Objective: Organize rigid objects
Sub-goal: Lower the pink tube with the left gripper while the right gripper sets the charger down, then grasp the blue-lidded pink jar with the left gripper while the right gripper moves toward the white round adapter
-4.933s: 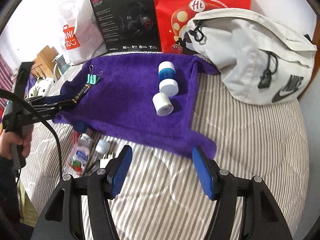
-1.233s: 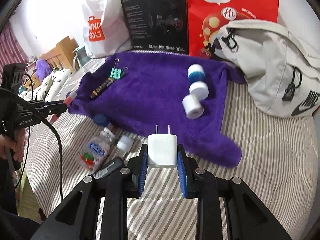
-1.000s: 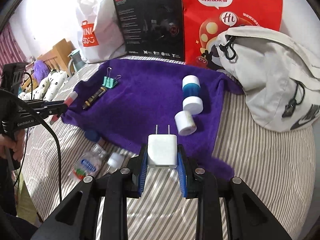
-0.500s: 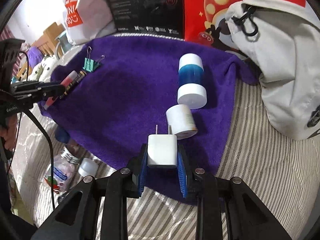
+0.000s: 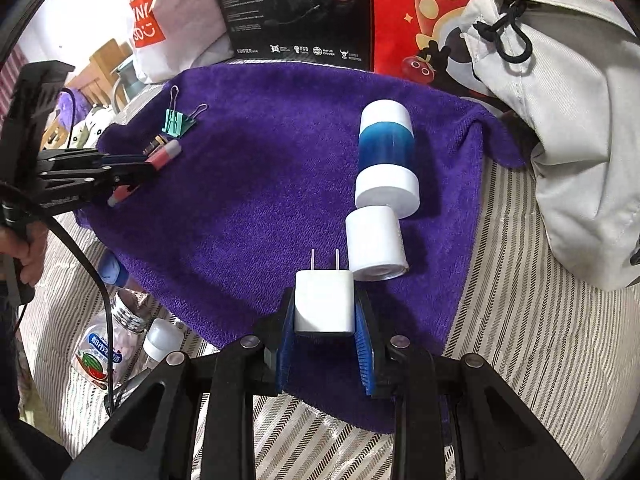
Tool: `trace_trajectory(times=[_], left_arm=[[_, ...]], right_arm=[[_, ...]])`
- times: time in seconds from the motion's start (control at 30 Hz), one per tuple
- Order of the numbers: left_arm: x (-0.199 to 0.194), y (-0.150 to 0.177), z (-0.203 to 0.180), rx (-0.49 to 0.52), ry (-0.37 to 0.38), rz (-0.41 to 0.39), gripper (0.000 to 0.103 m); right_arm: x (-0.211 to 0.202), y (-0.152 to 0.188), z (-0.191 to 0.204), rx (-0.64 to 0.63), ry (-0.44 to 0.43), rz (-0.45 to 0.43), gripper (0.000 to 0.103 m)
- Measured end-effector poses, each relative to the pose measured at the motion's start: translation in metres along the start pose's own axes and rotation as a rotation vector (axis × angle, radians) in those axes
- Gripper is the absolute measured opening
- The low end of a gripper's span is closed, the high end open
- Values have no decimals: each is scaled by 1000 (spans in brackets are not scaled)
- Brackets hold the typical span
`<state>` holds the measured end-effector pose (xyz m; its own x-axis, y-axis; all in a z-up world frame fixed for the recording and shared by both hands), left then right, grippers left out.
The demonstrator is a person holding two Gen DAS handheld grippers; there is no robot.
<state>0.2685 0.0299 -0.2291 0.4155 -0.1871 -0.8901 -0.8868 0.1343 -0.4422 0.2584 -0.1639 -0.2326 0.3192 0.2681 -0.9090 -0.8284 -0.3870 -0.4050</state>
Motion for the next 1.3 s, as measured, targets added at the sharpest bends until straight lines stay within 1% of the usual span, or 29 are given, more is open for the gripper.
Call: trace_trajectory(times=[0.13, 0.3, 0.37, 0.4, 0.43, 0.47, 0.5, 0.53, 0.6, 0.67, 0.73, 0.8, 0.87, 0.93, 1.03, 1.17, 1.3], left_arm=[[1, 1, -1, 14, -19, 0, 16], [2, 4, -5, 58, -62, -2, 17], [1, 5, -7, 64, -62, 1, 20], [0, 6, -8, 67, -57, 6, 24], [1, 6, -10, 68, -48, 10, 31], [1, 6, -13, 73, -31, 15, 35], [1, 8, -15, 74, -24, 19, 44], [0, 9, -17, 75, -23, 22, 48], [-1, 12, -17, 72, -50, 25, 48], [-8, 15, -13, 40, -81, 17, 48], [-26, 16, -12, 20, -94, -14, 48], [-47, 19, -18, 23, -108, -54, 48], [-66, 26, -27, 31, -114, -77, 48], [-79, 39, -38, 23, -90, -80, 50], [-77, 55, -49, 5, -66, -50, 50], [-58, 74, -56, -39, -53, -11, 50], [-46, 80, -60, -51, -50, -3, 50]], right_arm=[[-1, 0, 0, -2, -3, 2, 28], [-3, 2, 1, 8, -6, 17, 28], [-7, 4, -1, 24, -19, 15, 29], [-9, 5, -2, 30, -22, 15, 31], [-11, 6, -4, 40, -22, 14, 33], [-14, 7, -5, 47, -15, 14, 37], [-17, 8, -6, 53, -27, 9, 37], [-20, 9, -6, 58, -33, 5, 37], [-28, 12, -7, 63, -24, -4, 39], [-36, 15, -7, 71, -20, -18, 39], [-47, 20, -7, 82, -20, -40, 40], [-58, 26, -7, 94, -15, -58, 42], [-68, 34, -8, 102, 2, -75, 50], [-77, 43, -7, 113, 5, -90, 50], [-87, 54, -2, 133, -17, -108, 50], [-95, 68, 6, 138, -31, -115, 51], [-95, 85, 11, 151, -44, -102, 51]])
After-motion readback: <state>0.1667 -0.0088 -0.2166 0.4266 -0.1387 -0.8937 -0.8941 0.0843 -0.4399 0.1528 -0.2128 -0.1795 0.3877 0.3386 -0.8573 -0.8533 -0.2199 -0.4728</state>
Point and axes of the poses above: each gripper's, at about its wrist camera, not at the fingertips, and x roughly the way its jaws point, z to its left, y to its underside, the point moved 10 cm from there along x, roughly the way its jaws point, and after that the axes turned 2 degrees about z, right-handed, at the moved point
